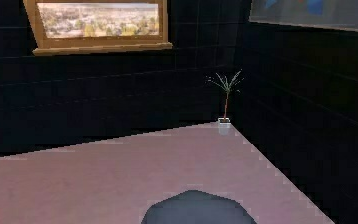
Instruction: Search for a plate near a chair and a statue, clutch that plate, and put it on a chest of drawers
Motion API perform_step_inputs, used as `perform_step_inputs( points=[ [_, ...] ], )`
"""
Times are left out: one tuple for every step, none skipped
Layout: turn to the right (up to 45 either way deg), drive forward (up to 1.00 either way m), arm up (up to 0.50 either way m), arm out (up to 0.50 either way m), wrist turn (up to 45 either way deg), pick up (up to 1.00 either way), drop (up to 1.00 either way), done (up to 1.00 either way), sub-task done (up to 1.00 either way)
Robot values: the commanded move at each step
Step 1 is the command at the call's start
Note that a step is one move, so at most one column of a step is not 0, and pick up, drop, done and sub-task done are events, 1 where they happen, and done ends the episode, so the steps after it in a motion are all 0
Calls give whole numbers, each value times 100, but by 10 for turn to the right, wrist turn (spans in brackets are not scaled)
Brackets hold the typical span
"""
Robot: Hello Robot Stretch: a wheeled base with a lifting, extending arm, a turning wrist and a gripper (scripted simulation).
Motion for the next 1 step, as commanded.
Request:
perform_step_inputs(
  points=[
    [450, 0, 0, 0, 0, 0, 0, 0, 0]
  ],
)
